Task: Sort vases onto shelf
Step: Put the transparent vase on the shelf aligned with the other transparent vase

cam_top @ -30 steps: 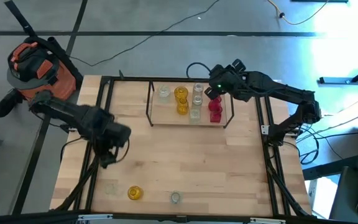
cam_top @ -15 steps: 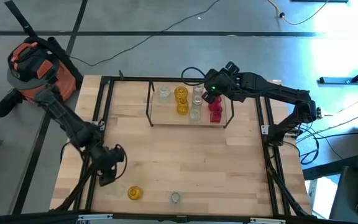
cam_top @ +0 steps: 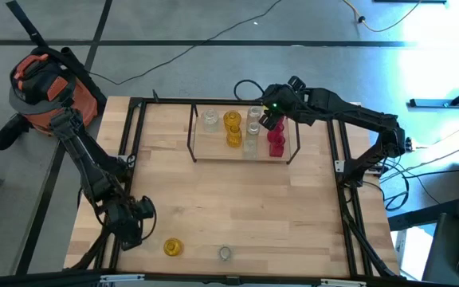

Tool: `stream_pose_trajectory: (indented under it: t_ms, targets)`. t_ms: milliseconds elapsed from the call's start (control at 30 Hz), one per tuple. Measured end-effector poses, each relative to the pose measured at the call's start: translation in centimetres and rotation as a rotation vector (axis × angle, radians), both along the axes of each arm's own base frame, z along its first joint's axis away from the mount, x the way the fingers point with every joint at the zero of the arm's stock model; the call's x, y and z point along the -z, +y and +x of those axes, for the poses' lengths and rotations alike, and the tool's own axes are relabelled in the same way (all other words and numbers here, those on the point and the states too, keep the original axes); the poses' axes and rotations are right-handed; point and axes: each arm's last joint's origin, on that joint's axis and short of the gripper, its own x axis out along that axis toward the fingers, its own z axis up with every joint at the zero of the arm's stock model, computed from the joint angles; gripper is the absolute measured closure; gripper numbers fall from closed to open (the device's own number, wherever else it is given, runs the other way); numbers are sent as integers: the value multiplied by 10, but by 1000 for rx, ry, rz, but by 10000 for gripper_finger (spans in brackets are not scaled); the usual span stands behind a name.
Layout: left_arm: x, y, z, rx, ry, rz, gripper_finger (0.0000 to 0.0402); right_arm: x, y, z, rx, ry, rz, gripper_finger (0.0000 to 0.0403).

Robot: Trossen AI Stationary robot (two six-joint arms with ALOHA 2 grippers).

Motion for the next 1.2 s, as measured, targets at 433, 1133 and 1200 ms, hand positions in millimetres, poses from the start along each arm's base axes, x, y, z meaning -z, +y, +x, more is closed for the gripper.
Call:
stream_pose_trajectory:
  t_ms: [433, 1133, 1200]
  targets:
    - [47, -23, 16, 15, 253, 143, 278, 0, 0, 0, -11, 4, 12, 192]
    - [-78, 125, 33, -154, 32, 381, 383, 3, 1, -3, -24, 49, 29, 192]
    - [-92, 138, 47, -114, 25, 413, 383, 4, 2, -4, -24, 62, 33, 192]
